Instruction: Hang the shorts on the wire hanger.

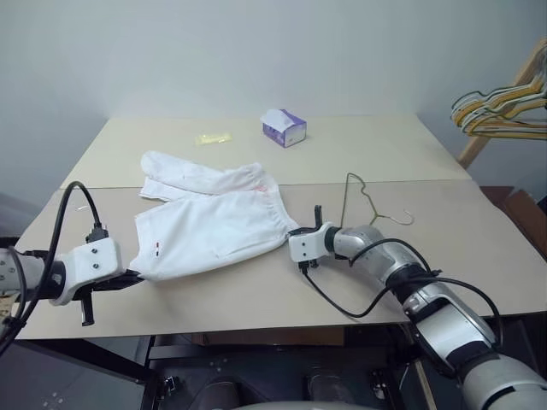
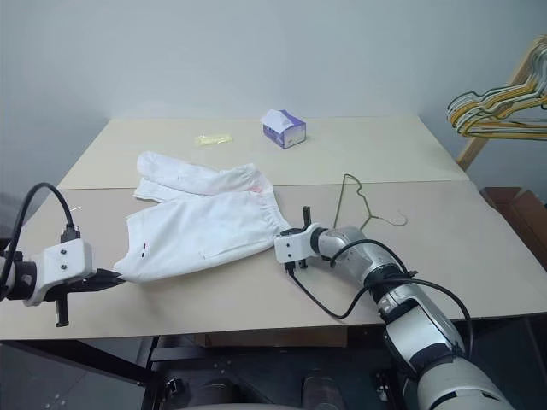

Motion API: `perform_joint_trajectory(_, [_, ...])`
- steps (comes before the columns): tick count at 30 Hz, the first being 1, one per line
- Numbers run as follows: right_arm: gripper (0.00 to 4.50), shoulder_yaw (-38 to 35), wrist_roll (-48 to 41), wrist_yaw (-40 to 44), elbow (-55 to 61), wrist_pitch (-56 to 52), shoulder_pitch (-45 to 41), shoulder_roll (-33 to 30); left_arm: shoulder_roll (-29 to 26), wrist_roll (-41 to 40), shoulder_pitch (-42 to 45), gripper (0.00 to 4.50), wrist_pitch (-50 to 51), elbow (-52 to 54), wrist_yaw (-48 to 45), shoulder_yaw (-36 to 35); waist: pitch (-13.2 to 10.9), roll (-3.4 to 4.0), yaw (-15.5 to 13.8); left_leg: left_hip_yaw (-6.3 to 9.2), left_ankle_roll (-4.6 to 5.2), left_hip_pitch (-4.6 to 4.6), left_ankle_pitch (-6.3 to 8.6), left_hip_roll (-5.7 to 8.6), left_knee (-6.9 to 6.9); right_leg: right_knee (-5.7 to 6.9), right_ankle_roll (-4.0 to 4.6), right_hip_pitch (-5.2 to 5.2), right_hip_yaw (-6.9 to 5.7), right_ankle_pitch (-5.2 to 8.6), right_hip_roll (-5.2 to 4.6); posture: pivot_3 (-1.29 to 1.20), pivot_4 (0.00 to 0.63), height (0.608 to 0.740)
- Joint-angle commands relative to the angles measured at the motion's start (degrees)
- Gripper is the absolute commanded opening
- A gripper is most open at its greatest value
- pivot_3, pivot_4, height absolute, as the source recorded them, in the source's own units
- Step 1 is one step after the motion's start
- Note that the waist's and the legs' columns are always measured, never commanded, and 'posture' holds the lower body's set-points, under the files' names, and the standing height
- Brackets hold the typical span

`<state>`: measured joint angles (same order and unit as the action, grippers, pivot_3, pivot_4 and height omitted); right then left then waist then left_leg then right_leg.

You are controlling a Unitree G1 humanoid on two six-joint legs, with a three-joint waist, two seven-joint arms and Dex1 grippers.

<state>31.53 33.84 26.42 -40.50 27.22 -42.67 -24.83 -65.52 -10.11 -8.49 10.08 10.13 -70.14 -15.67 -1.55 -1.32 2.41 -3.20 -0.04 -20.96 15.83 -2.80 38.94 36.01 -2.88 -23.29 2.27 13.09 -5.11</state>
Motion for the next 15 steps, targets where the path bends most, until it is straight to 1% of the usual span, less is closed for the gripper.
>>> perform_joint_trajectory(1, [0.04,-2.76,-0.08,3.26,11.90,-1.51,2.14,-5.08,-0.72,2.51,0.35,0.00,-2.42,-1.71,1.15,0.54,0.00,0.01,-0.23,0.01,0.00,-0.01,0.00,0.00,0.00,-0.01,0.00,0.00,-0.01,0.00,0.00,0.09,0.000,0.740])
perform_joint_trajectory(2, [0.04,-3.54,-1.10,5.60,16.13,-2.64,3.64,-6.76,-0.78,2.79,0.04,0.00,-2.89,-1.97,1.08,0.56,-0.01,0.01,-0.43,0.01,0.00,-0.04,0.00,0.00,0.00,-0.01,-0.01,-0.02,-0.01,0.01,0.00,0.09,0.000,0.740])
perform_joint_trajectory(5, [0.04,-6.69,-8.16,17.34,33.87,-7.85,10.67,-14.15,-1.10,1.48,-1.43,0.00,-3.39,-1.60,-1.03,0.04,-0.01,0.00,-1.16,0.02,0.00,-0.12,0.00,-0.01,0.00,-0.05,-0.01,-0.08,-0.03,0.01,0.00,0.07,0.000,0.740])
perform_joint_trajectory(8, [0.04,-8.23,-11.92,24.38,45.27,-12.51,15.84,-18.73,-1.77,0.89,-2.50,0.00,-3.81,-1.02,-2.98,0.11,-0.01,-0.01,-1.63,-0.02,0.01,-0.10,0.01,-0.01,0.00,-0.07,-0.03,-0.07,-0.04,0.03,-0.01,0.06,0.000,0.740])
perform_joint_trajectory(12, [0.04,-10.64,-18.27,32.16,57.19,-18.93,21.41,-23.73,-2.83,0.52,-3.44,0.00,-4.50,-0.19,-5.44,0.12,-0.01,-0.03,-1.72,-0.04,0.01,0.07,0.01,-0.04,0.02,0.02,0.06,0.03,-0.05,0.11,0.00,0.06,0.000,0.740])
perform_joint_trajectory(14, [0.04,-12.15,-23.16,35.24,61.51,-22.72,23.16,-24.91,-2.92,-0.01,-3.40,0.00,-5.21,0.71,-6.39,0.13,-0.02,-0.04,-1.74,-0.04,0.01,0.13,0.01,-0.04,0.02,0.04,0.05,0.07,-0.06,0.16,0.00,0.05,0.000,0.740])
perform_joint_trajectory(15, [0.04,-13.04,-26.34,36.17,62.99,-26.81,23.28,-24.17,-2.59,-0.28,-2.49,0.00,-5.30,1.20,-6.24,0.53,-0.02,-0.04,-1.69,-0.04,0.01,0.13,0.01,-0.05,0.02,0.04,0.06,0.08,-0.06,0.16,0.00,0.05,0.000,0.740])
